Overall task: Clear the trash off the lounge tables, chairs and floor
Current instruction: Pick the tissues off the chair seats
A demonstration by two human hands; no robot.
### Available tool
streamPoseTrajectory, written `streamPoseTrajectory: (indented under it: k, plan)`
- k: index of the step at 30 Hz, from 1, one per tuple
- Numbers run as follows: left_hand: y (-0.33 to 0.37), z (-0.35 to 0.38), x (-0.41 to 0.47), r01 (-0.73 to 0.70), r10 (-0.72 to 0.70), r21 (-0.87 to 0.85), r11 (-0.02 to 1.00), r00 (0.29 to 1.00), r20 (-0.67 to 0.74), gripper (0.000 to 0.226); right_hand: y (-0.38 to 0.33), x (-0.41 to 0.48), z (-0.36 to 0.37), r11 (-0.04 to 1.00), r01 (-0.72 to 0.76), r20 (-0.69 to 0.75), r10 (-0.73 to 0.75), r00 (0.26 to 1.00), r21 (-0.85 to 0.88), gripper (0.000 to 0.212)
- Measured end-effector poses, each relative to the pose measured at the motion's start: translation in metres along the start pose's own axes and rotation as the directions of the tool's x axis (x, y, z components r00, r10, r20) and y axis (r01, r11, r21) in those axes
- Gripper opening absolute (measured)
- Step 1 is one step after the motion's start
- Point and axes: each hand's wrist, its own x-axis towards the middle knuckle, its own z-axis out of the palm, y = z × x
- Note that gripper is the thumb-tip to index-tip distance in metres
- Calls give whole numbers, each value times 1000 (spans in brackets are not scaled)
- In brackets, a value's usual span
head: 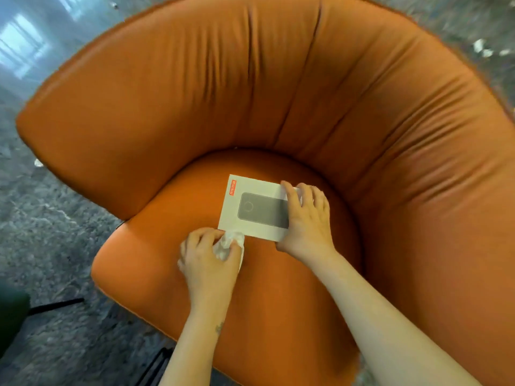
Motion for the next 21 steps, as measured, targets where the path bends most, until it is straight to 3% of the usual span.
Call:
streamPoseTrajectory:
  k: [4, 8, 13, 18, 21]
  plan:
    - [55, -14, -44, -151, 149, -27, 988, 988, -50, 19, 35, -41, -73, 1000, -24, -127, 21, 992, -18, 99]
    - [115, -24, -103, -256, 249, -115, 960, 966, -65, 22, 77, -103, -153, 999, -48, -261, 41, 965, -22, 107]
    - [200, -33, -193, -508, 485, -182, 842, 860, -155, 13, 147, -211, -247, 986, -164, -440, 142, 887, -13, 108]
    - [285, -8, -299, -574, 605, -318, 755, 796, 2, 20, 234, -338, -311, 931, -364, -477, 338, 811, 42, 114]
    - [326, 22, -357, -637, 702, -359, 682, 709, 74, 17, 283, -413, -329, 857, -501, -437, 499, 748, 122, 118]
